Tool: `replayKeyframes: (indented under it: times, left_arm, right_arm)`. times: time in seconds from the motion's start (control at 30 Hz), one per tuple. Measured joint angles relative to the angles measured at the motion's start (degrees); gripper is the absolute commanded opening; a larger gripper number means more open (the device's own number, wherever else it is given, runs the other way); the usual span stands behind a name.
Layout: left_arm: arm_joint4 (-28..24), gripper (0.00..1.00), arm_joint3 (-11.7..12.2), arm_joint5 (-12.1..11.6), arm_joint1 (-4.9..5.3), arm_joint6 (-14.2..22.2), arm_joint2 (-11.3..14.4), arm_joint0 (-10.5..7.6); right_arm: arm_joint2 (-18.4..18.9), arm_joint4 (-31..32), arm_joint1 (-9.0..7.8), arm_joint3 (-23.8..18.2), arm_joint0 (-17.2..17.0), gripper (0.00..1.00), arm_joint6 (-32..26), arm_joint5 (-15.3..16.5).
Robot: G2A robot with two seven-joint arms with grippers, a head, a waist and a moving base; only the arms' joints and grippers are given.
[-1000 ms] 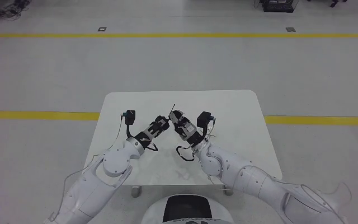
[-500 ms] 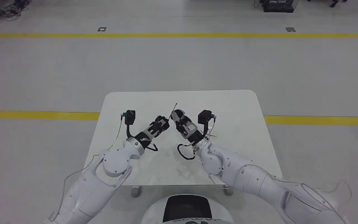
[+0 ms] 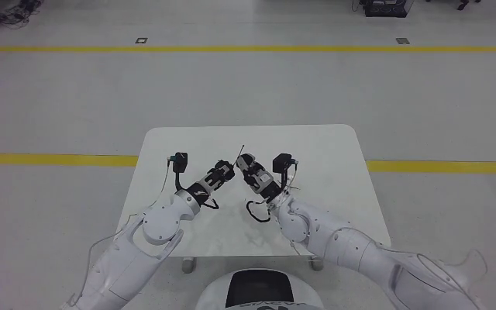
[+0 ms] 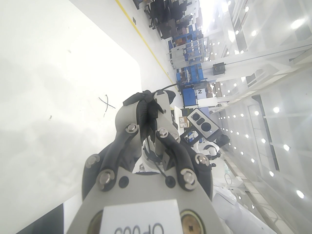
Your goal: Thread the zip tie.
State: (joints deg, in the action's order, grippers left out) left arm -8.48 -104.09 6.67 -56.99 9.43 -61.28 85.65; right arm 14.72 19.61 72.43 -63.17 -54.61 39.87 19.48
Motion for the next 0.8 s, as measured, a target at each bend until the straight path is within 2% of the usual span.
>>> replayKeyframes:
  times: [0.8]
  left_arm:
    - [0.0, 0.0, 0.0, 0.0, 0.0, 0.0, 0.0, 0.0]
  right_arm:
    - [-0.79, -0.04, 0.41, 0.67, 0.6, 0.0, -0.94, 0.0]
